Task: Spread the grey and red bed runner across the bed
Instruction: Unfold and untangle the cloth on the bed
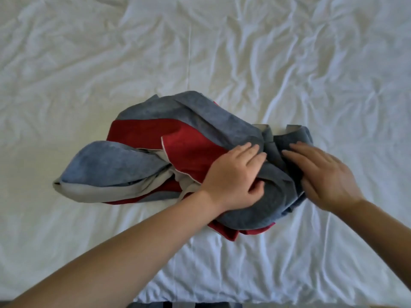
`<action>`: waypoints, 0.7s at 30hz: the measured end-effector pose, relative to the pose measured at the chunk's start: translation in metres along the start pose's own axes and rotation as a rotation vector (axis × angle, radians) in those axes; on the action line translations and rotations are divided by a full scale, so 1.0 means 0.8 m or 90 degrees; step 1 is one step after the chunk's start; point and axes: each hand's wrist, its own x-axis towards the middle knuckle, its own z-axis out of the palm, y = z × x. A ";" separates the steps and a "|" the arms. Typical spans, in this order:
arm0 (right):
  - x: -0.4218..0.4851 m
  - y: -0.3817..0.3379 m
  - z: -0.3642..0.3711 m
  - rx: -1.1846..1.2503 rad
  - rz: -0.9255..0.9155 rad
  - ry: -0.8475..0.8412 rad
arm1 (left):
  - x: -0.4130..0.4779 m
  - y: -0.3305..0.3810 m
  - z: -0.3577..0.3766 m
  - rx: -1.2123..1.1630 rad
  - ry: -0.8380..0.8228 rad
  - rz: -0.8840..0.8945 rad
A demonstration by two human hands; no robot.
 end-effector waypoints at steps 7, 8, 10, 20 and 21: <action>-0.010 0.065 0.048 -0.141 -0.030 -0.176 | 0.053 0.066 0.097 0.102 -0.229 -0.099; -0.005 0.069 0.054 -0.135 -0.044 -0.187 | 0.059 0.065 0.109 0.137 -0.253 -0.123; 0.005 0.078 0.064 -0.117 -0.074 -0.170 | 0.067 0.063 0.125 0.189 -0.270 -0.137; 0.007 0.143 0.038 -0.102 -0.216 -0.049 | 0.106 0.095 0.145 0.207 -0.230 -0.079; 0.005 0.153 0.030 -0.110 -0.208 -0.053 | 0.116 0.103 0.146 0.203 -0.222 -0.077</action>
